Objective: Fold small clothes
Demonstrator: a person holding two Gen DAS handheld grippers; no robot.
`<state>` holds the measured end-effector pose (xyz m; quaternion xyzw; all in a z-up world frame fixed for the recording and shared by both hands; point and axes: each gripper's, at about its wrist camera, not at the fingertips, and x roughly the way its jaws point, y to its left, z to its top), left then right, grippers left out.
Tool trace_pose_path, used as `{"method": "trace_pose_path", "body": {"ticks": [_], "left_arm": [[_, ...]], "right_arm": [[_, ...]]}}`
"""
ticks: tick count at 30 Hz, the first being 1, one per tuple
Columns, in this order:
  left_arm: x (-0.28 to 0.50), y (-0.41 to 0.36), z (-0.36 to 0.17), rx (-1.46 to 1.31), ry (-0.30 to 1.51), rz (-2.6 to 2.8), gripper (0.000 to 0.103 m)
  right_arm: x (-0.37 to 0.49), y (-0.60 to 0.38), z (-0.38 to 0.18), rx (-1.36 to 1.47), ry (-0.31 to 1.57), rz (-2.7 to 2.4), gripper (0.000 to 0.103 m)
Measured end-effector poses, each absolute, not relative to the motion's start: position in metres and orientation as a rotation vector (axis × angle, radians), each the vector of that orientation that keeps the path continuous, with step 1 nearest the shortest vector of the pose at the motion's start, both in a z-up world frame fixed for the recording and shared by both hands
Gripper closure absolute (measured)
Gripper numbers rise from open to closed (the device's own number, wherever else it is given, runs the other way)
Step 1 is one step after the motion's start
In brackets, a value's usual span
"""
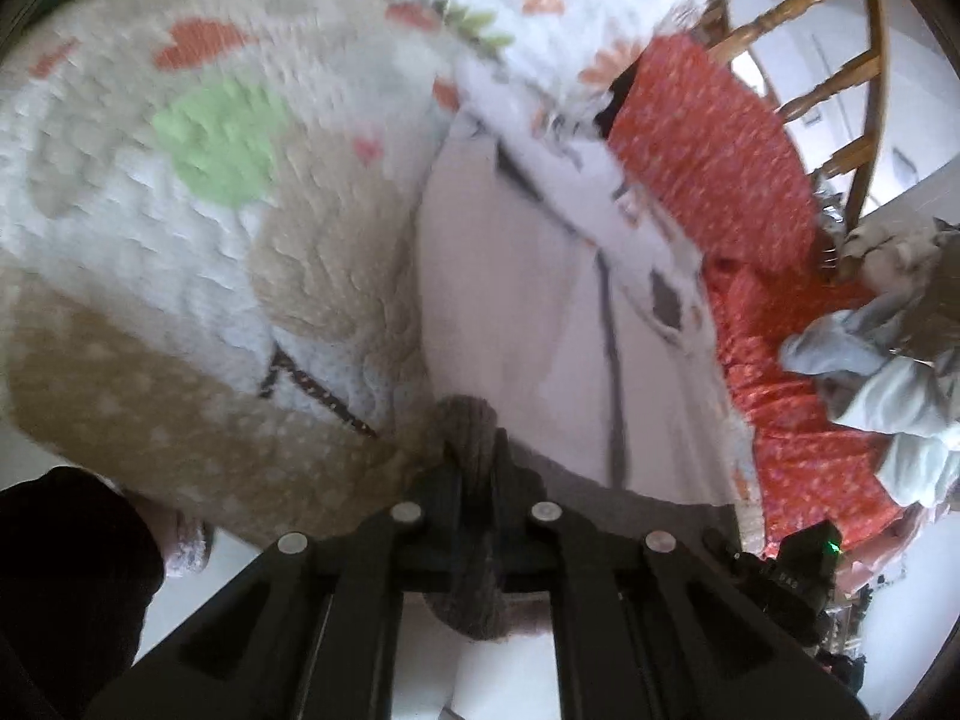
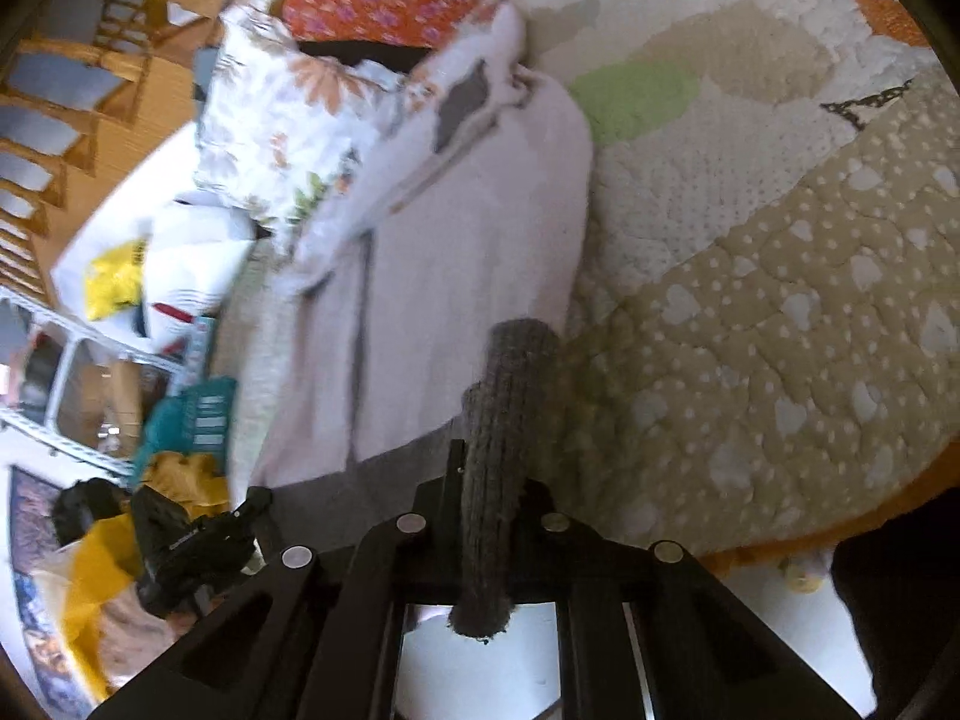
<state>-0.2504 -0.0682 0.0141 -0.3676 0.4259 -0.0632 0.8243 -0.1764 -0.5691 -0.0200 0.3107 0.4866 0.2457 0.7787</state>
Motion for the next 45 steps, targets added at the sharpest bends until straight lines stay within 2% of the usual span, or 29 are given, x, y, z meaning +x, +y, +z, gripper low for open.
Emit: {"method": "trace_pose_path", "body": {"ticks": [5, 10, 14, 19, 25, 34, 38, 39, 41, 42, 43, 45], "left_arm": [[-0.292, -0.071, 0.018, -0.774, 0.923, -0.166, 0.097], [-0.291, -0.07, 0.009, -0.792, 0.949, -0.144, 0.097], [-0.272, -0.06, 0.028, -0.801, 0.893, -0.153, 0.097], [-0.205, -0.044, 0.059, -0.78, 0.825, -0.159, 0.097], [-0.087, -0.017, 0.07, -0.816, 0.792, -0.118, 0.097], [0.028, -0.006, 0.042, -0.817, 0.837, -0.046, 0.097], [0.059, -0.011, 0.038, -0.755, 0.836, -0.022, 0.095], [0.063, -0.01, 0.037, -0.748, 0.838, 0.0, 0.089], [0.066, -0.005, 0.034, -0.781, 0.832, 0.019, 0.064], [0.066, -0.002, 0.035, -0.802, 0.822, 0.036, 0.042], [0.062, 0.003, 0.037, -0.82, 0.802, 0.063, 0.034], [0.059, 0.009, 0.042, -0.822, 0.787, 0.081, 0.033]], "right_arm": [[-0.207, -0.57, -0.022, 0.643, 1.098, 0.573, 0.095], [-0.209, -0.565, -0.03, 0.62, 1.137, 0.561, 0.095], [-0.191, -0.563, 0.0, 0.58, 1.077, 0.593, 0.095], [-0.137, -0.547, 0.05, 0.527, 0.981, 0.611, 0.095], [-0.028, -0.522, 0.087, 0.561, 0.889, 0.555, 0.095], [0.099, -0.482, 0.052, 0.521, 0.965, 0.423, 0.095], [0.14, -0.481, 0.028, 0.622, 1.013, 0.432, 0.093], [0.151, -0.482, 0.023, 0.645, 1.02, 0.43, 0.092], [0.169, -0.487, 0.014, 0.678, 1.023, 0.399, 0.09], [0.177, -0.494, 0.011, 0.696, 1.007, 0.366, 0.079], [0.18, -0.499, 0.012, 0.696, 0.983, 0.334, 0.06], [0.183, -0.505, 0.017, 0.662, 0.937, 0.28, 0.045]]}}
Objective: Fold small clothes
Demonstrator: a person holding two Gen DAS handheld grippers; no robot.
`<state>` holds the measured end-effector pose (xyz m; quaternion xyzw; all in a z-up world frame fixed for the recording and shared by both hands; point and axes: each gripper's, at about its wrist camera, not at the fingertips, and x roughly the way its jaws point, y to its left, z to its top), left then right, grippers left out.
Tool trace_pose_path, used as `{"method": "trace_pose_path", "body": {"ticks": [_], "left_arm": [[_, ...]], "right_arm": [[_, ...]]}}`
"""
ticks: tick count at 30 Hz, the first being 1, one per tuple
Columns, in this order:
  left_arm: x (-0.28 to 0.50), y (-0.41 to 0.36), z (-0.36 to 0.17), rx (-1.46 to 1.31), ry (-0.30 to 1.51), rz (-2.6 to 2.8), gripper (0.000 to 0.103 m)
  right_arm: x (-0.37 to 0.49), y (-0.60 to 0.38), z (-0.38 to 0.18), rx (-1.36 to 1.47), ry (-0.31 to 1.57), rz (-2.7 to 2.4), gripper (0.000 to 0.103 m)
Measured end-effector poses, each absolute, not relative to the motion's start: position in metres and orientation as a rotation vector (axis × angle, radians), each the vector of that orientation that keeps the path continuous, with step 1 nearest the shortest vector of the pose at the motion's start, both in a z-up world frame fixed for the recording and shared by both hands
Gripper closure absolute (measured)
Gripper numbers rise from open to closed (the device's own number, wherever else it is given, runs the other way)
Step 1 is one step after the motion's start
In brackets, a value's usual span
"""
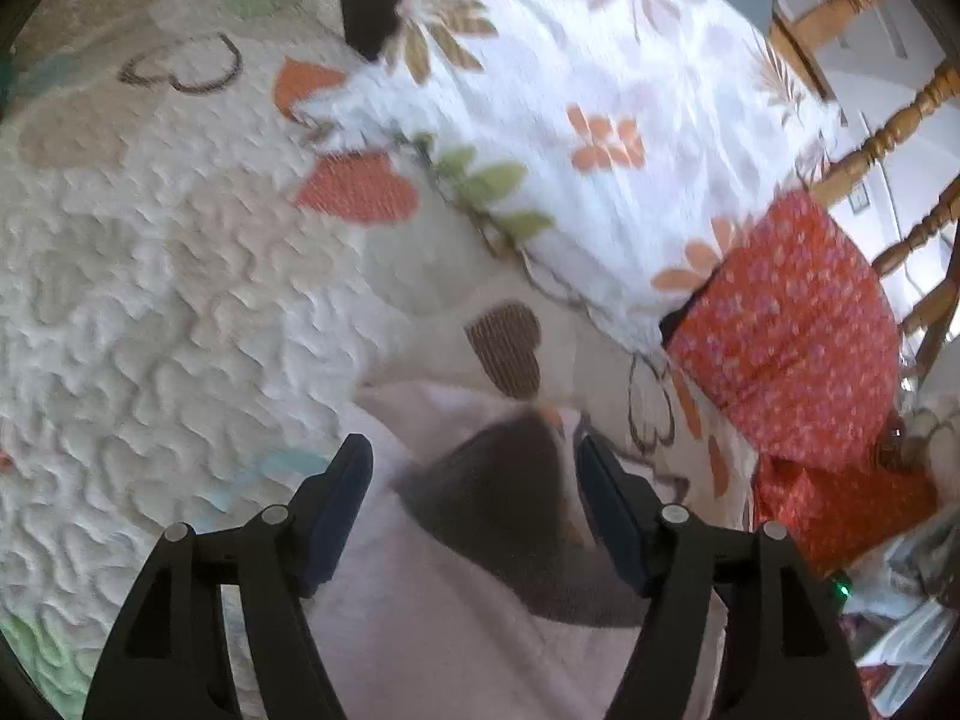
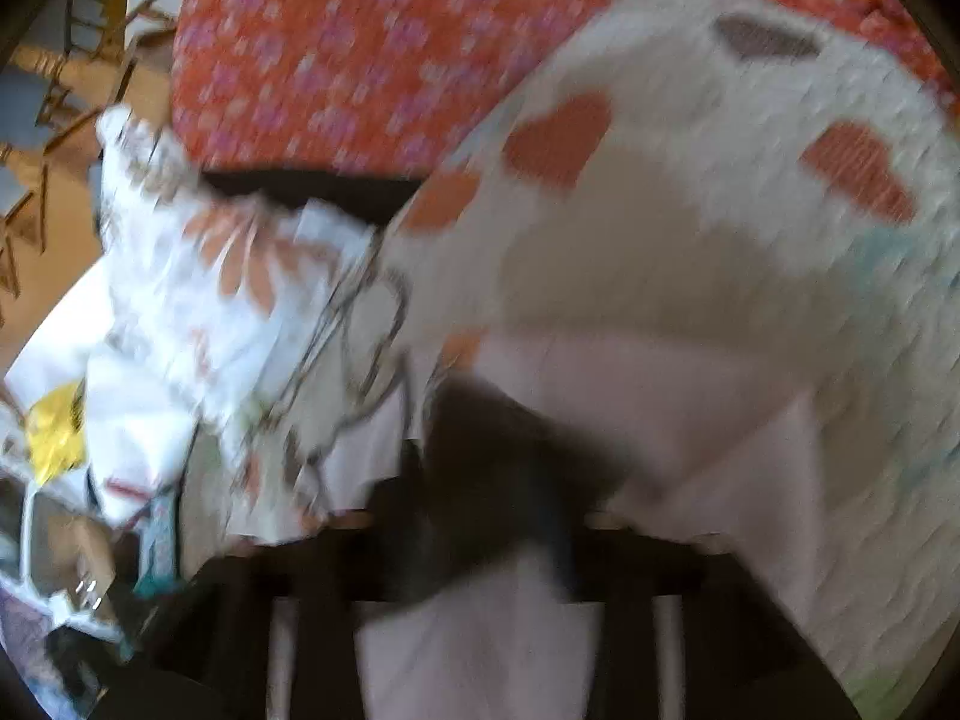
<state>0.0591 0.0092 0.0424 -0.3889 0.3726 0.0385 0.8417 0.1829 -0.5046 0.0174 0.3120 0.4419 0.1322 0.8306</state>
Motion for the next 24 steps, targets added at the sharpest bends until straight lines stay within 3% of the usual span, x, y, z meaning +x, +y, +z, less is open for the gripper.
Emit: {"method": "trace_pose_path", "body": {"ticks": [10, 19, 22, 24], "left_arm": [[0.038, 0.009, 0.052, -0.68, 0.843, 0.112, 0.032], [0.014, -0.011, 0.032, -0.539, 0.99, 0.046, 0.032], [0.006, -0.029, 0.015, -0.365, 1.118, 0.047, 0.032], [0.002, -0.033, 0.005, -0.205, 1.147, 0.155, 0.032]], "right_arm": [[0.162, -0.481, 0.039, 0.548, 0.942, 0.327, 0.045], [0.137, -0.462, 0.004, 0.566, 1.097, 0.457, 0.044], [0.132, -0.465, -0.006, 0.574, 1.147, 0.476, 0.045], [0.129, -0.476, -0.002, 0.504, 1.145, 0.403, 0.05]]}}
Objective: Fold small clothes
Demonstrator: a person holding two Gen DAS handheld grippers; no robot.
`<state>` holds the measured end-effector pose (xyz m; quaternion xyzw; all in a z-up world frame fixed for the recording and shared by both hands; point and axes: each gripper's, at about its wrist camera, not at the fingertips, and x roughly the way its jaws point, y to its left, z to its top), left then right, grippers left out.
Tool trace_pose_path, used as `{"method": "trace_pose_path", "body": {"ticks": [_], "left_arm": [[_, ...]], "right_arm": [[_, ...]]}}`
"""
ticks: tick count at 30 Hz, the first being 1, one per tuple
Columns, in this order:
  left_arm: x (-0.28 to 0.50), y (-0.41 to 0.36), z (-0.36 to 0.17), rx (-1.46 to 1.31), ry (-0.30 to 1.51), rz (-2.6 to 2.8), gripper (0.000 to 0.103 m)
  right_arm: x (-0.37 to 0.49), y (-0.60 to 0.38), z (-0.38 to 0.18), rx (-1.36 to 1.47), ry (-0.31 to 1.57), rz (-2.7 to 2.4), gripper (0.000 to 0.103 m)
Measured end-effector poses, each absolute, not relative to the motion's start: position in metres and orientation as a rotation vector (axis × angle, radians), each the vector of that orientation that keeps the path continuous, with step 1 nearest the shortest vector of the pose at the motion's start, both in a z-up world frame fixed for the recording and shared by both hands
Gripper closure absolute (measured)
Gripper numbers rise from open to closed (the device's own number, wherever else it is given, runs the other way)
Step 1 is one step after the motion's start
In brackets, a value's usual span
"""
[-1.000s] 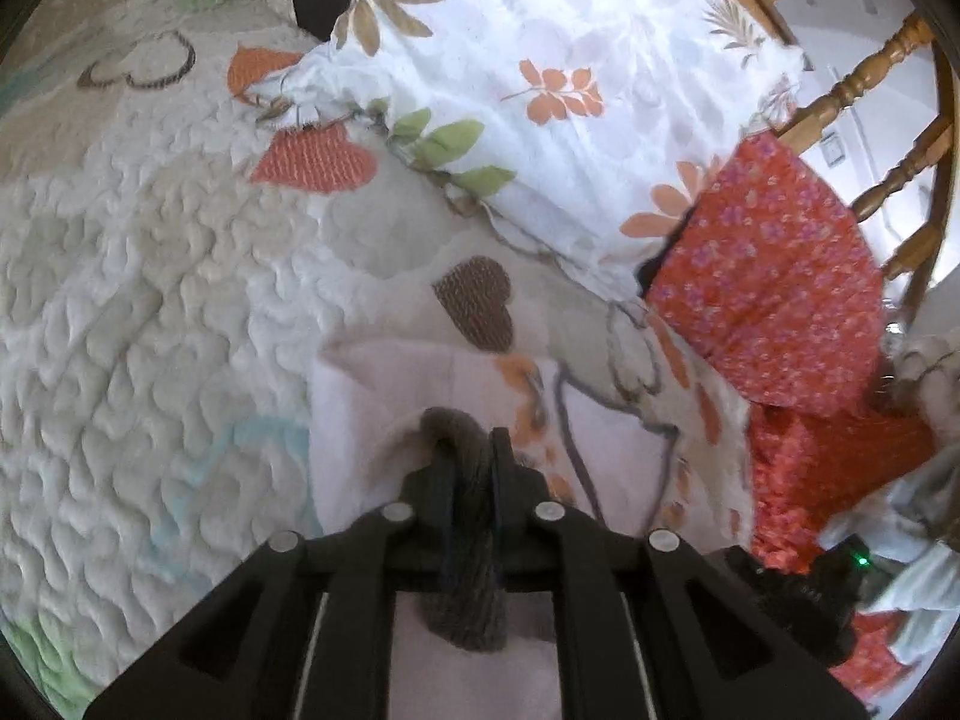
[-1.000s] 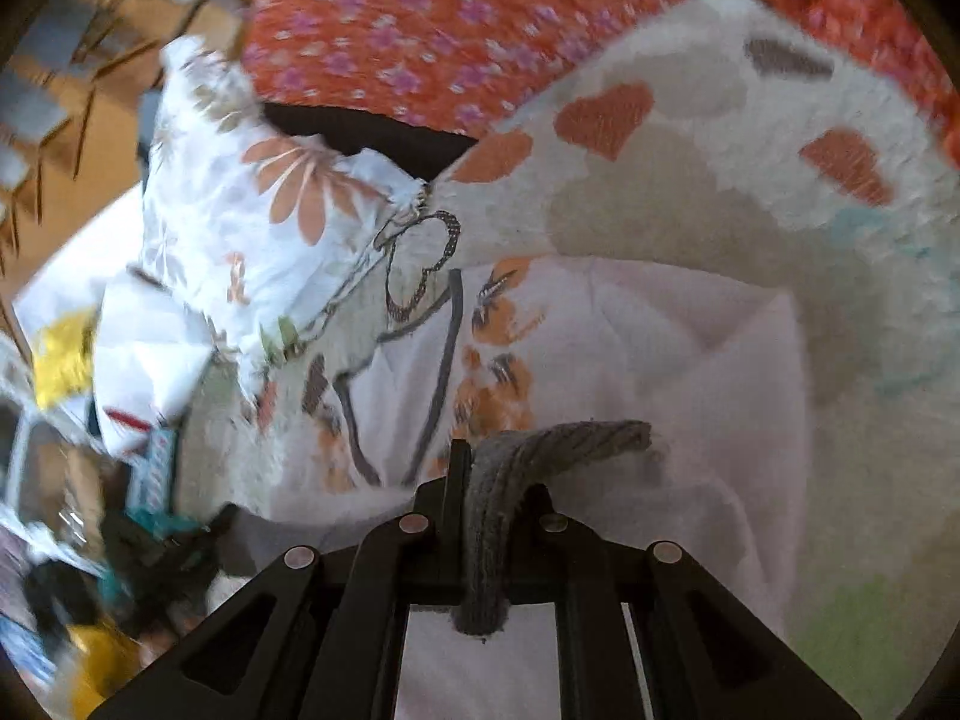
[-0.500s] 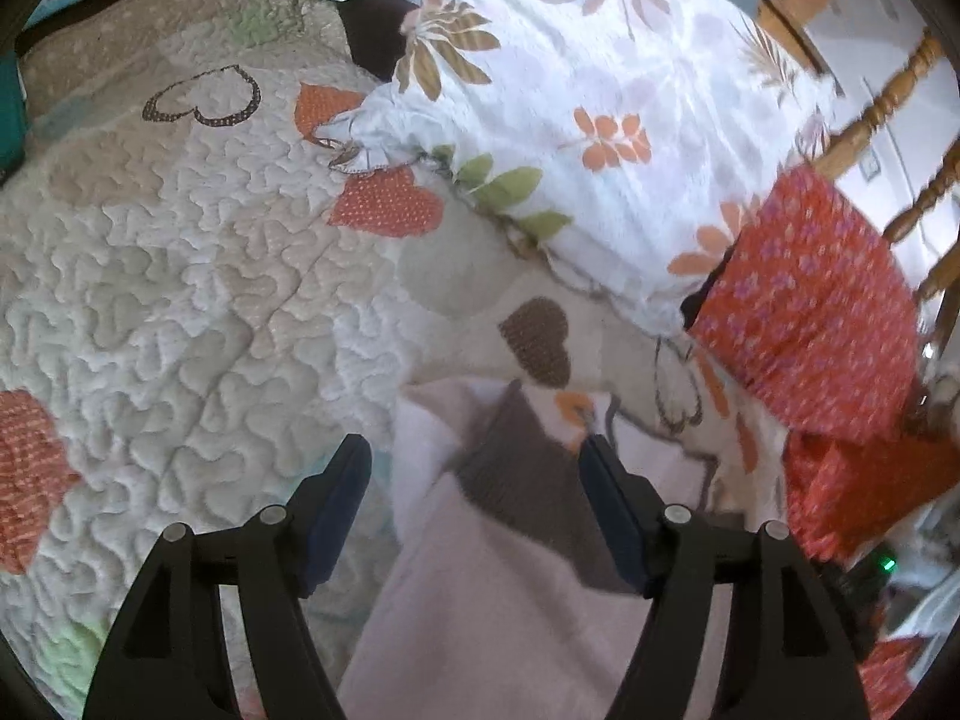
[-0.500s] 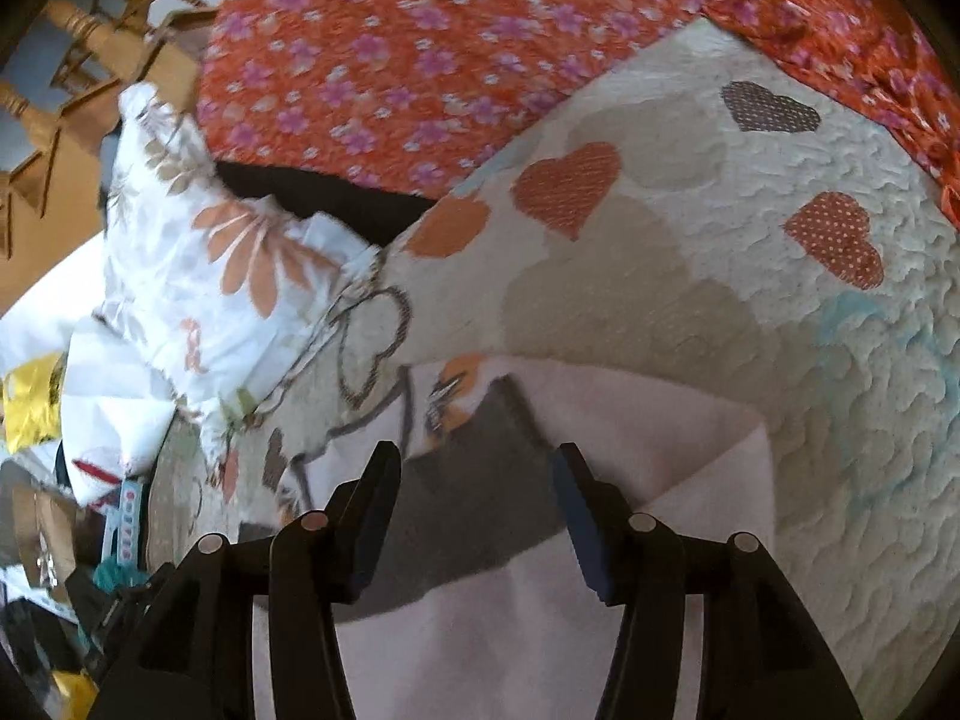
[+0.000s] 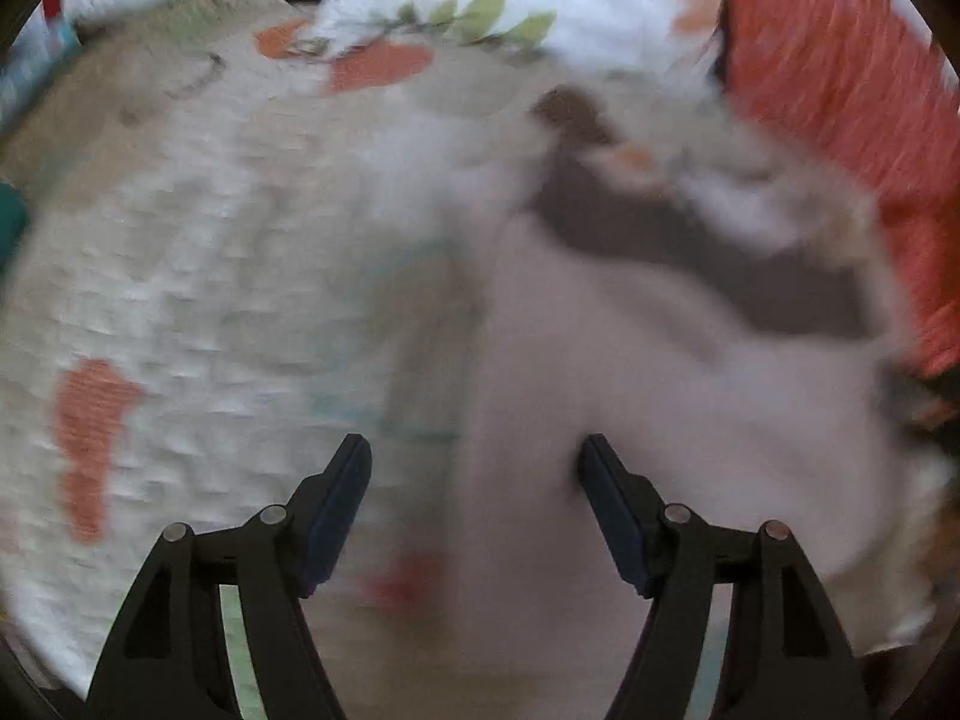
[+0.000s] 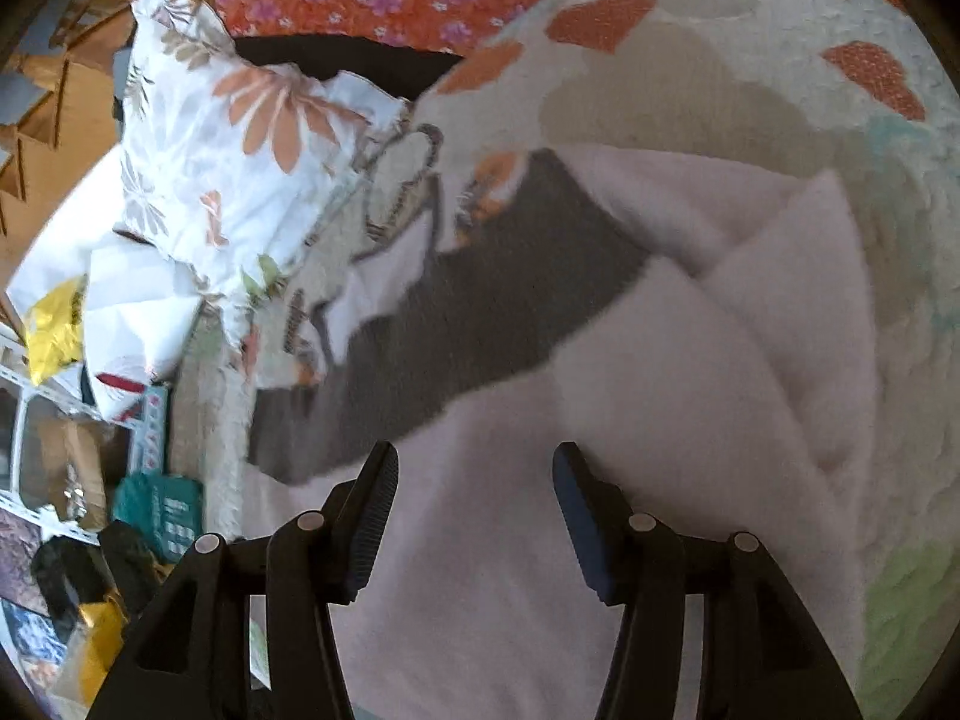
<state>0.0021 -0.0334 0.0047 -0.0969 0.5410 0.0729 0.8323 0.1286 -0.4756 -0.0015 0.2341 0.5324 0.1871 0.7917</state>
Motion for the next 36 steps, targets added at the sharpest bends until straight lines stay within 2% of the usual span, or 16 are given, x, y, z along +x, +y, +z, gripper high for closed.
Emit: {"method": "trace_pose_path", "body": {"ticks": [4, 8, 12, 17, 18, 19, 20, 24, 25, 33, 36], "left_arm": [[-0.01, -0.015, 0.013, -0.174, 1.086, 0.302, 0.032], [-0.029, 0.003, 0.027, -0.416, 1.034, 0.234, 0.032], [-0.049, -0.004, 0.037, -0.52, 0.992, 0.162, 0.032], [-0.057, -0.028, 0.025, -0.441, 1.041, 0.143, 0.032], [-0.057, -0.031, 0.019, -0.41, 1.063, 0.147, 0.032], [-0.055, -0.035, 0.013, -0.368, 1.088, 0.148, 0.032], [-0.053, -0.038, 0.005, -0.318, 1.116, 0.155, 0.032], [-0.052, -0.039, -0.003, -0.221, 1.123, 0.186, 0.032], [-0.053, -0.04, -0.003, -0.205, 1.122, 0.198, 0.032], [-0.051, -0.035, -0.008, -0.158, 1.135, 0.225, 0.031], [-0.052, -0.036, -0.008, -0.156, 1.139, 0.227, 0.03]], "right_arm": [[0.106, -0.512, 0.039, 0.264, 0.986, 0.089, 0.047], [0.074, -0.551, 0.06, 0.398, 0.938, 0.138, 0.044], [0.049, -0.552, 0.044, 0.426, 1.008, 0.185, 0.041], [0.04, -0.537, 0.007, 0.359, 1.126, 0.218, 0.041], [0.041, -0.534, 0.001, 0.353, 1.147, 0.25, 0.045], [0.04, -0.532, -0.004, 0.365, 1.161, 0.298, 0.072], [0.039, -0.532, -0.005, 0.37, 1.164, 0.331, 0.085], [0.031, -0.541, 0.009, 0.293, 1.096, 0.317, 0.092], [0.029, -0.544, 0.011, 0.277, 1.087, 0.294, 0.099], [0.032, -0.565, 0.017, 0.187, 1.056, 0.134, 0.099], [0.036, -0.57, 0.019, 0.082, 1.039, -0.027, 0.103]]}}
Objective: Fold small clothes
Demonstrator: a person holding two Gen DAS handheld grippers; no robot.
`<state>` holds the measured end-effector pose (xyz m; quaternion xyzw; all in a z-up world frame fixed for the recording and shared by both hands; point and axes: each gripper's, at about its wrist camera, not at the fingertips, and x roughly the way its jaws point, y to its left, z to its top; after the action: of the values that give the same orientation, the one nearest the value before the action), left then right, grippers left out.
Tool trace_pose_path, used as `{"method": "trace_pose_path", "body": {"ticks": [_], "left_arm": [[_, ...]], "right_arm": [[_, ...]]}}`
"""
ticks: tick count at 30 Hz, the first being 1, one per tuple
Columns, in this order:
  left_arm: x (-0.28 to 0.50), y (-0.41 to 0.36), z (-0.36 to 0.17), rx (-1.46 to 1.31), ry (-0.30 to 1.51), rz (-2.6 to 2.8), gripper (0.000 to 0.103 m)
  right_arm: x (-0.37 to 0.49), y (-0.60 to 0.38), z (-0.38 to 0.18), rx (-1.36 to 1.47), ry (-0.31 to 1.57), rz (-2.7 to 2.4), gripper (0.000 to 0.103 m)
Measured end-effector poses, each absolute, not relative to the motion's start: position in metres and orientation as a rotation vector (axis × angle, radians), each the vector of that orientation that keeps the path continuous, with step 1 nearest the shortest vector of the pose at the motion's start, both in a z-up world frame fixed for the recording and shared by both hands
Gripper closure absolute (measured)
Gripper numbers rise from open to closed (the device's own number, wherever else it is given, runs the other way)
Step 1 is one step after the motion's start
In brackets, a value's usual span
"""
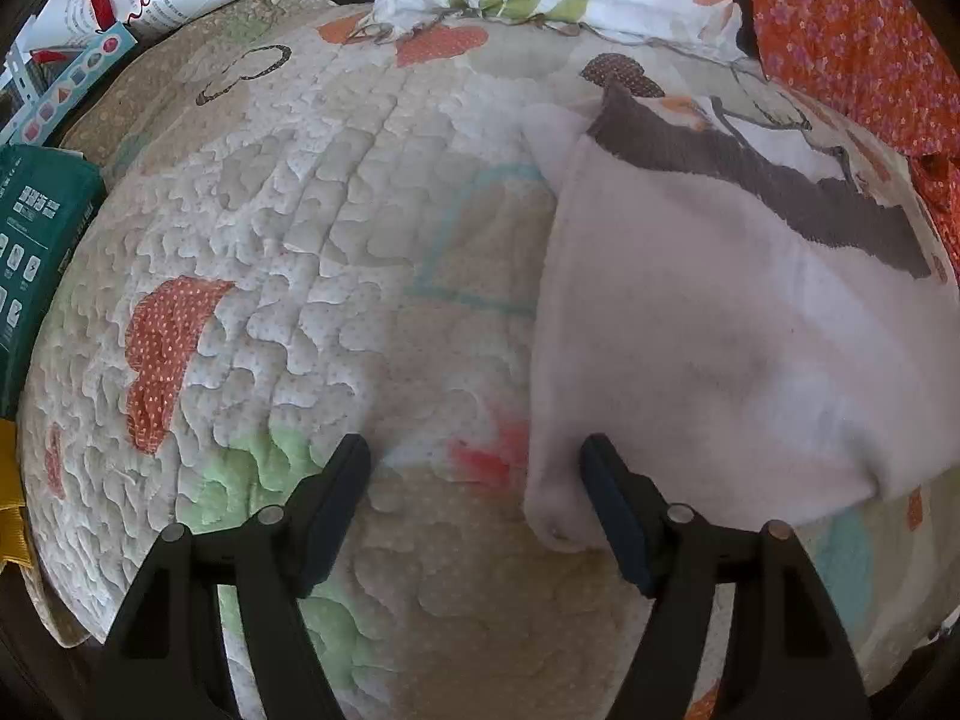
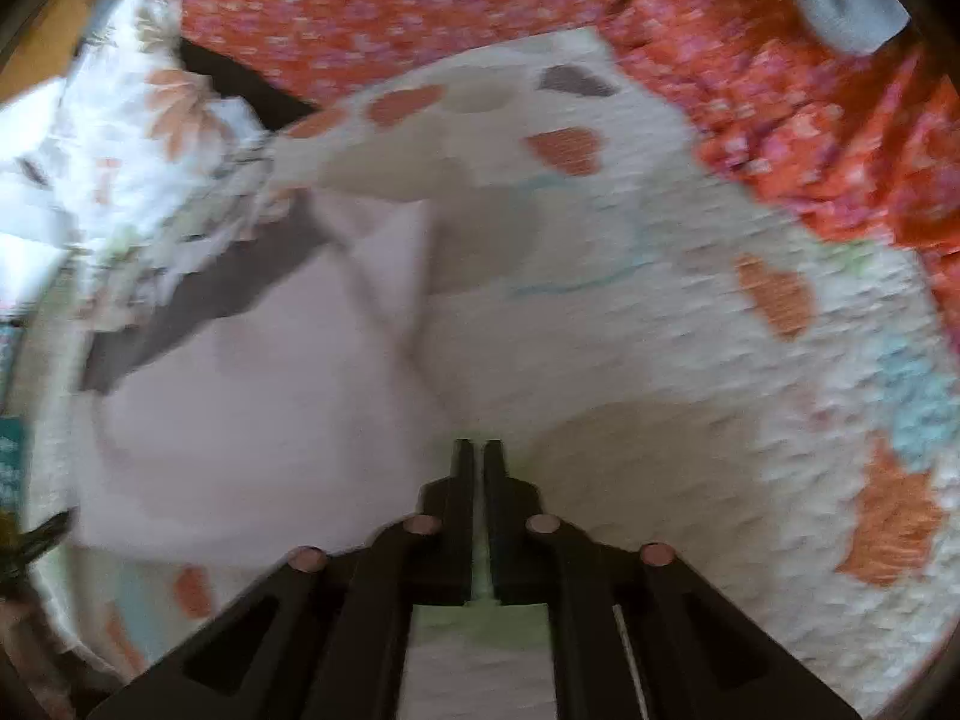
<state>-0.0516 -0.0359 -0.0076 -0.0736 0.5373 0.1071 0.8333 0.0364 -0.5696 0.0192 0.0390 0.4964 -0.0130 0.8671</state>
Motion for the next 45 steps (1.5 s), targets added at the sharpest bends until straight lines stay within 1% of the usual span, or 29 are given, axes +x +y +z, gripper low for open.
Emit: {"method": "trace_pose_path", "body": {"ticks": [2, 5, 6, 9, 11, 13, 14, 16, 17, 18, 21, 23, 25, 27, 31, 37, 40, 45], "left_arm": [[-0.052, -0.034, -0.007, -0.17, 1.141, 0.221, 0.029], [-0.052, -0.03, -0.004, -0.202, 1.144, 0.213, 0.029], [-0.053, -0.029, -0.001, -0.216, 1.14, 0.213, 0.029], [-0.058, -0.022, 0.017, -0.282, 1.065, 0.212, 0.029], [-0.062, -0.016, 0.029, -0.314, 1.016, 0.22, 0.029], [-0.064, -0.009, 0.034, -0.343, 0.991, 0.237, 0.029], [-0.064, -0.006, 0.033, -0.359, 0.994, 0.242, 0.029], [-0.06, -0.005, 0.024, -0.388, 1.034, 0.218, 0.029], [-0.059, -0.005, 0.02, -0.4, 1.052, 0.207, 0.029], [-0.057, -0.006, 0.015, -0.403, 1.069, 0.199, 0.029], [-0.052, -0.009, 0.003, -0.332, 1.136, 0.257, 0.029], [-0.052, -0.005, 0.002, -0.304, 1.135, 0.312, 0.029], [-0.054, 0.004, 0.005, -0.292, 1.115, 0.382, 0.029], [-0.056, 0.016, 0.01, -0.345, 1.087, 0.405, 0.029], [-0.061, 0.039, 0.022, -0.513, 1.029, 0.37, 0.029], [-0.067, 0.052, 0.041, -0.604, 0.957, 0.359, 0.029], [-0.072, 0.066, 0.047, -0.658, 0.929, 0.364, 0.029], [-0.088, 0.101, 0.05, -0.764, 0.874, 0.415, 0.028]], "right_arm": [[0.037, -0.587, 0.018, 0.105, 1.042, -0.097, 0.102], [0.035, -0.614, 0.019, 0.278, 1.037, -0.045, 0.102], [0.036, -0.615, 0.02, 0.291, 1.032, -0.042, 0.102], [0.036, -0.601, 0.029, 0.297, 0.994, -0.016, 0.101], [0.037, -0.585, 0.035, 0.306, 0.969, 0.034, 0.096], [0.038, -0.571, 0.037, 0.306, 0.954, 0.069, 0.089], [0.038, -0.559, 0.039, 0.3, 0.945, 0.094, 0.087], [0.036, -0.538, 0.04, 0.275, 0.938, 0.125, 0.077], [0.036, -0.528, 0.039, 0.262, 0.937, 0.14, 0.075], [0.036, -0.519, 0.038, 0.248, 0.939, 0.155, 0.073], [0.033, -0.493, 0.035, 0.211, 0.941, 0.198, 0.073], [0.032, -0.474, 0.032, 0.179, 0.94, 0.234, 0.072], [0.029, -0.459, 0.029, 0.154, 0.936, 0.273, 0.065], [0.023, -0.439, 0.026, 0.121, 0.933, 0.321, 0.062], [-0.002, -0.394, 0.021, 0.023, 0.923, 0.451, 0.062], [-0.062, -0.288, 0.011, -0.304, 0.856, 0.645, 0.062], [-0.085, -0.247, 0.003, -0.391, 0.831, 0.725, 0.06], [-0.117, -0.175, -0.024, -0.628, 0.762, 0.785, 0.059]]}}
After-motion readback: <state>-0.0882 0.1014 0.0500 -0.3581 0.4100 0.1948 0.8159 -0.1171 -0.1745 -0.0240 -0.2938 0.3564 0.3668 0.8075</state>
